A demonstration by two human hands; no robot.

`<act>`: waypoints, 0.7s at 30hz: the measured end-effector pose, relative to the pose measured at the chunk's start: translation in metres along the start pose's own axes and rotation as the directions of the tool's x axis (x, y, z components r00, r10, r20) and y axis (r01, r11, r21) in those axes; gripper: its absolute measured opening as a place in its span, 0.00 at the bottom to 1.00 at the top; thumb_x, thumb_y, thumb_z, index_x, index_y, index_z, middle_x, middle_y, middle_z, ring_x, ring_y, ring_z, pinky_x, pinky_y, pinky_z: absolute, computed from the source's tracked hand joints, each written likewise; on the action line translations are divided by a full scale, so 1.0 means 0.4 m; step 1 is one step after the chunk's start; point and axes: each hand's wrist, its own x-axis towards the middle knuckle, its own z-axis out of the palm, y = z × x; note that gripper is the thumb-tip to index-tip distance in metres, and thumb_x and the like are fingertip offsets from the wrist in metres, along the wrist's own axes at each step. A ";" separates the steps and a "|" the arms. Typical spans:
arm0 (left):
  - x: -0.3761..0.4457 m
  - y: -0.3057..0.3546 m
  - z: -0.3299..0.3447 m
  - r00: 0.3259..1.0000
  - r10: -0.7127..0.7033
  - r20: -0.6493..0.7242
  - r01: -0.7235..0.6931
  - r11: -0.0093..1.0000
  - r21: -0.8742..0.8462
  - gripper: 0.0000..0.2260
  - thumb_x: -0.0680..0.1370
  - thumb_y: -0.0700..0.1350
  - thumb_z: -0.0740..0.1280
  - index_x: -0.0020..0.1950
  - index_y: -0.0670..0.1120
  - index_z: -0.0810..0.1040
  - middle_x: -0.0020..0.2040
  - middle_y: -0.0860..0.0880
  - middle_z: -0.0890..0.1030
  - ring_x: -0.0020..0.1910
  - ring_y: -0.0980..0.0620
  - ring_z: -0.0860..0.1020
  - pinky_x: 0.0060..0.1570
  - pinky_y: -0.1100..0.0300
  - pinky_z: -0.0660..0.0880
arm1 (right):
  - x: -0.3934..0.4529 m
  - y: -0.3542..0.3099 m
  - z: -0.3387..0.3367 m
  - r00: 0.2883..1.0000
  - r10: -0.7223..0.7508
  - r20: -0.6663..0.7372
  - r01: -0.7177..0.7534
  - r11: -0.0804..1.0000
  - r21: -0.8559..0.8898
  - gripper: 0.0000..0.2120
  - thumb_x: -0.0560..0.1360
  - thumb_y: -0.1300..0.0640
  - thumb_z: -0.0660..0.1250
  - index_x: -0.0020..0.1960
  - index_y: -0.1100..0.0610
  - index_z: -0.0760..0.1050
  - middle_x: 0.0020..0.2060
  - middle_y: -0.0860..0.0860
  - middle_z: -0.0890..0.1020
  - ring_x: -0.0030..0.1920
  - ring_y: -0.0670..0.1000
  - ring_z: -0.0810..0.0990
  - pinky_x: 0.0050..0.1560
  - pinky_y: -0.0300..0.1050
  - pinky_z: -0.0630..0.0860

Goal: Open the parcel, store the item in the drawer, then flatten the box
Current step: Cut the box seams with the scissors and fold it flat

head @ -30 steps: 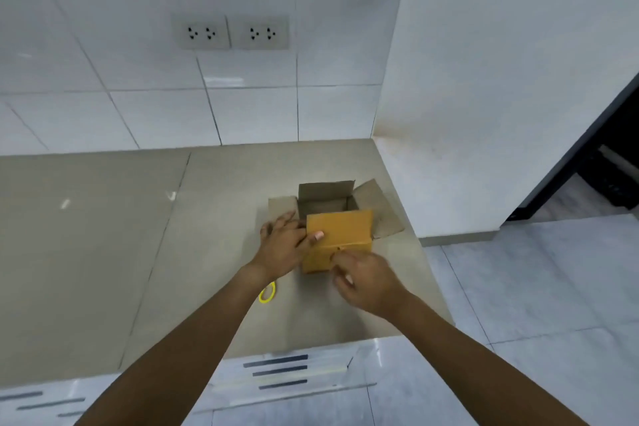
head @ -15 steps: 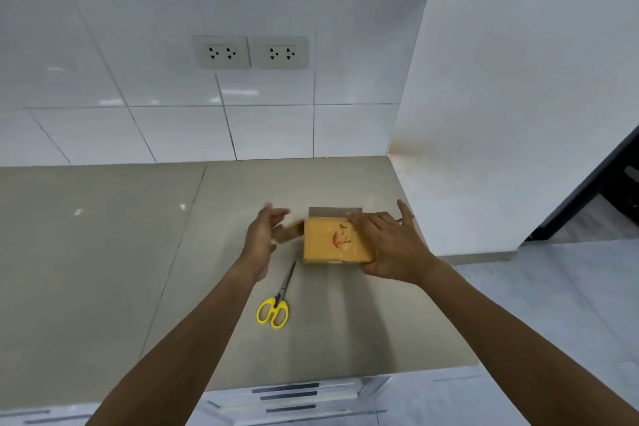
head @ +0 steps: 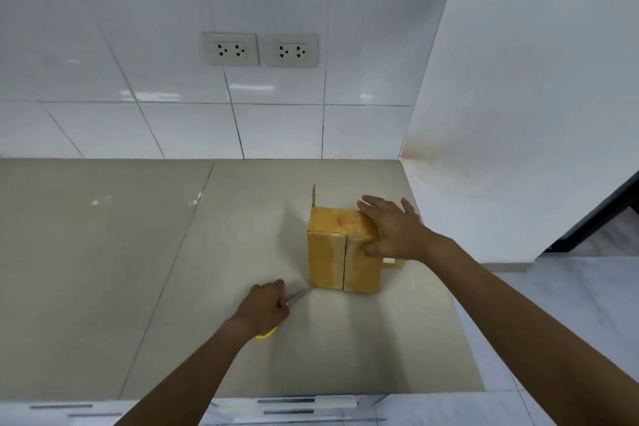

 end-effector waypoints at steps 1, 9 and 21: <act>-0.009 -0.003 -0.007 0.999 0.035 -0.041 -0.039 0.995 -0.094 0.11 0.75 0.41 0.63 0.38 0.52 0.62 0.36 0.52 0.73 0.43 0.45 0.77 0.48 0.53 0.72 | -0.001 -0.001 0.009 0.998 -0.032 -0.060 0.032 0.999 0.005 0.44 0.67 0.43 0.69 0.77 0.51 0.55 0.78 0.47 0.56 0.77 0.51 0.55 0.75 0.60 0.40; -0.090 0.026 -0.145 0.827 0.312 -0.468 -0.309 0.947 0.085 0.06 0.77 0.55 0.65 0.48 0.54 0.75 0.37 0.54 0.82 0.35 0.52 0.80 0.35 0.56 0.76 | -0.005 -0.016 0.047 0.975 -0.046 -0.218 0.090 0.977 0.195 0.35 0.71 0.55 0.69 0.75 0.53 0.62 0.75 0.48 0.64 0.77 0.48 0.54 0.77 0.54 0.39; 0.013 0.121 -0.275 0.813 0.458 -0.360 -0.445 0.887 0.124 0.06 0.78 0.53 0.66 0.46 0.51 0.77 0.36 0.56 0.82 0.30 0.56 0.75 0.33 0.58 0.74 | -0.015 -0.019 0.044 0.978 0.000 -0.207 0.058 0.960 0.274 0.34 0.74 0.53 0.71 0.76 0.54 0.61 0.76 0.49 0.62 0.78 0.48 0.51 0.78 0.54 0.40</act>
